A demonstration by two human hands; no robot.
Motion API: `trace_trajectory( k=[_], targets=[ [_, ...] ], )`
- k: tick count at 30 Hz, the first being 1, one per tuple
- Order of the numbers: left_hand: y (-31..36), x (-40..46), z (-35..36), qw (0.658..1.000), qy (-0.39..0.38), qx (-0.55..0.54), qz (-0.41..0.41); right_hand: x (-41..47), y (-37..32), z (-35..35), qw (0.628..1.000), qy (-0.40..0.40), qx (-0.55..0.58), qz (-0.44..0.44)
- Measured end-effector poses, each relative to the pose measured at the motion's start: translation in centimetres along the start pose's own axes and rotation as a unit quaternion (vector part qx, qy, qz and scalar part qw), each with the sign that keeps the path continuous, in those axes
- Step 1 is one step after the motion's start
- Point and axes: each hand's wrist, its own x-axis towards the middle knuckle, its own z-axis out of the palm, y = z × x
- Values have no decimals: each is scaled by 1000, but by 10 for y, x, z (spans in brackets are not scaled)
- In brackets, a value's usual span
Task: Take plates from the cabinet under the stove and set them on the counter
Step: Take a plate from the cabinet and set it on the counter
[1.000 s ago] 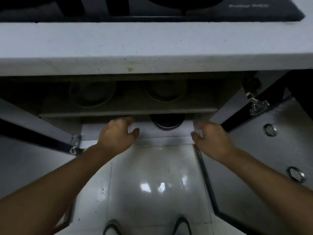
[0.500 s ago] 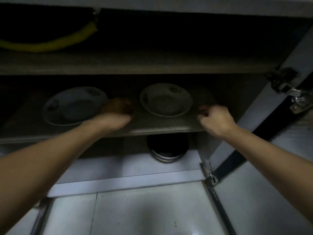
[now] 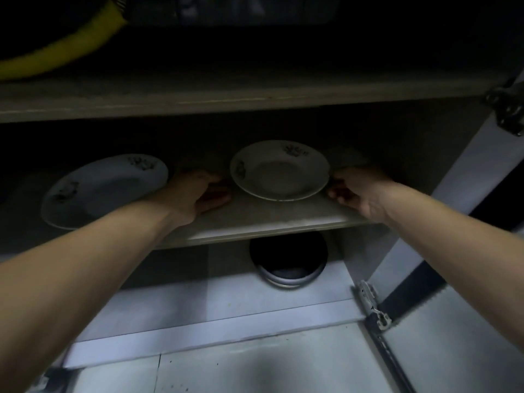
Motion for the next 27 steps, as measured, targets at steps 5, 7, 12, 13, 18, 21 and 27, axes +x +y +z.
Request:
trace_trajectory(
  k=[5,7,12,13,18,21,27],
  targets=[
    [0,8,8,998,-37,-44,-21,11,0,6,1000,-3,13,14],
    [1,10,13,998,-41,-47,-16,13,-1,6,1000,-5,20,15],
    [3,14,20,998,-38,-50,-18,15,-1,4,999,-3,31,15],
    [4,14,20,998,-36,-46,-18,15,-2,4,999,2,34,19],
    [5,10,23,1000,-19,-9,-1,12,-3,6,998,23,63,21],
    [2,6,23,1000,-19,-20,6,8,-5,6,996,25,88,14],
    [-1,-10,16,1000,-20,-4,22,-12,-4,3,995,30,96,11]
  ],
)
